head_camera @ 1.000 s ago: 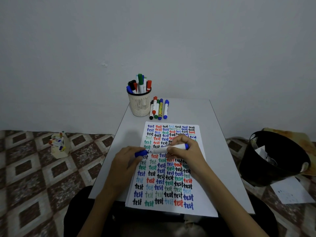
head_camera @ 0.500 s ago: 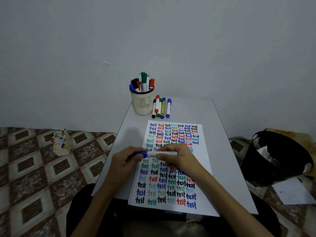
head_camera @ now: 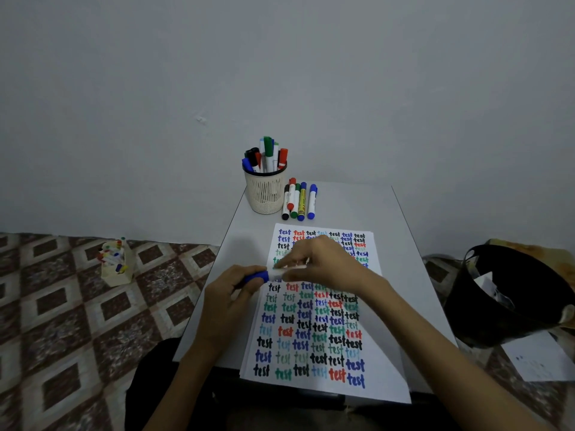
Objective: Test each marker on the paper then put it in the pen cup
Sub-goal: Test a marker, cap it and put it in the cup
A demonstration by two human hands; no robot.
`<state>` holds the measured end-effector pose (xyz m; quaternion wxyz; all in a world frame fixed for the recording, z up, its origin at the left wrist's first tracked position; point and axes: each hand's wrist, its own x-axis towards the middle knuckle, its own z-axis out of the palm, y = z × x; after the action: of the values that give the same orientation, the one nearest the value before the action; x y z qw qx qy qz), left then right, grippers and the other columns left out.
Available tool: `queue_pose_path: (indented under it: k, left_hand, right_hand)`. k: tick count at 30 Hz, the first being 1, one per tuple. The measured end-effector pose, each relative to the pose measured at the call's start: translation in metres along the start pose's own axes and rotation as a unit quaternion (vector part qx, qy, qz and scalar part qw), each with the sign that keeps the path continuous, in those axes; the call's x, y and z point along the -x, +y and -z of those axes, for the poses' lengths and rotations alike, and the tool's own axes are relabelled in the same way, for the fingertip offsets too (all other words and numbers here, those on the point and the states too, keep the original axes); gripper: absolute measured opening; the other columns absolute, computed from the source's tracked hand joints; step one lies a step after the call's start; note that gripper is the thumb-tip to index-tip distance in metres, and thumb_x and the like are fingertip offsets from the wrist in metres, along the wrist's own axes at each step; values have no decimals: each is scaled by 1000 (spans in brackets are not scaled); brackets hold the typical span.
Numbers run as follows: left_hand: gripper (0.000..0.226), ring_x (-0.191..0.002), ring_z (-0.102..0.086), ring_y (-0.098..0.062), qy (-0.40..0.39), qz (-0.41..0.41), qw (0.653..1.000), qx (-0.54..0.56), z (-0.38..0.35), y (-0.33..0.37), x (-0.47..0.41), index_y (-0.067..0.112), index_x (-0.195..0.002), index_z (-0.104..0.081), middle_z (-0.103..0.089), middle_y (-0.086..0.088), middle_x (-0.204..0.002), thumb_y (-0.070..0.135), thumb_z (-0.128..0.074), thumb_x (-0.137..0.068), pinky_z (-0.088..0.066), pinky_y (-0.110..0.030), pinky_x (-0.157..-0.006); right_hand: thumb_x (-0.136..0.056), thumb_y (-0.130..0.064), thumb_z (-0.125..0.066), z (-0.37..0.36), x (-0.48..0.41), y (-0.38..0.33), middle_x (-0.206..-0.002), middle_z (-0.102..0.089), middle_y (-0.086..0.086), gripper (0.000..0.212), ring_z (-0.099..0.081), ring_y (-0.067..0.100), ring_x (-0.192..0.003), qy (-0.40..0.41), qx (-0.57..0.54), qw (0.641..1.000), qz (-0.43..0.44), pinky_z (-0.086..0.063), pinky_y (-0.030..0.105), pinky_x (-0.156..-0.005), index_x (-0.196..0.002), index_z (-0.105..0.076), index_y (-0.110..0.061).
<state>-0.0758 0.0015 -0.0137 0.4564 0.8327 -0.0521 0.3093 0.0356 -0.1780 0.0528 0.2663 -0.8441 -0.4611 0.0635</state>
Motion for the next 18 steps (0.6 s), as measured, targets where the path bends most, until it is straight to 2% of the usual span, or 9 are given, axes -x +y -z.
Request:
queue_pose_path:
  k: [3,6,8,9,11,12,14,16,18]
  left_hand:
    - [27,-91,-60,2,12,25,999,-18,-1,0,1,24,-113,-60,-64,15,-99,31,-57,-87,-44,-7,-76]
    - [51,-111,-52,5,-16,88,996,-19,-7,-4,3,23,-137,-42,-55,15,-122,32,-54,-88,-42,-9,-88]
    - [63,-127,-37,7,-50,118,991,-31,-12,-7,4,27,-145,-28,-41,17,-139,42,-51,-88,-35,-15,-101]
    - [66,-133,-30,5,-69,124,989,-47,-13,-8,5,29,-147,-24,-34,16,-145,49,-48,-89,-29,-20,-107]
    - [69,-137,-17,3,-111,113,979,-126,-16,-11,4,27,-147,-23,-24,12,-152,63,-31,-88,-16,-23,-114]
    - [74,-136,-12,5,-130,102,971,-175,-17,-11,4,26,-148,-22,-21,11,-153,67,-20,-86,-7,-20,-114]
    - [78,-132,-4,9,-152,80,955,-243,-19,-11,3,24,-148,-21,-19,9,-154,66,-7,-84,9,-12,-109]
    - [76,-131,-3,11,-153,73,948,-268,-21,-12,3,25,-148,-23,-21,9,-155,63,-3,-85,15,-10,-106]
    - [74,-133,-3,11,-156,75,947,-270,-21,-14,3,26,-147,-25,-21,9,-155,62,-3,-87,15,-11,-108]
  right_hand:
    - [-86,-37,-67,5,-22,-6,-94,-67,-8,28,-56,9,-82,-69,156,985,35,-49,30,-70,-113,-70,-30]
    - [-84,-29,-70,12,-49,0,-88,-64,-8,26,-54,7,-79,-62,221,973,28,-42,19,-65,-109,-70,-23]
    - [-83,-22,-70,22,-70,7,-89,-68,-3,26,-53,6,-73,-6,177,984,1,-40,15,-61,-108,-70,-16]
    - [-82,-20,-71,28,-80,8,-89,-70,0,25,-55,7,-71,46,134,990,-9,-45,17,-62,-106,-70,-13]
    - [-80,-16,-74,39,-101,8,-83,-71,3,22,-62,12,-71,181,-1,983,-36,-56,32,-73,-101,-71,-9]
    - [-79,-15,-74,44,-110,6,-78,-70,2,20,-65,15,-71,249,-75,965,-48,-57,38,-76,-97,-70,-8]
    - [-78,-12,-72,51,-129,1,-69,-67,-2,15,-67,17,-68,350,-181,916,-67,-58,40,-74,-91,-68,-6]
    - [-78,-12,-72,55,-146,-2,-69,-67,-3,14,-68,15,-69,406,-216,884,-82,-58,39,-72,-89,-66,-6]
    - [-79,-15,-71,54,-159,-2,-74,-69,0,15,-68,16,-73,422,-213,876,-99,-58,37,-71,-90,-66,-6]
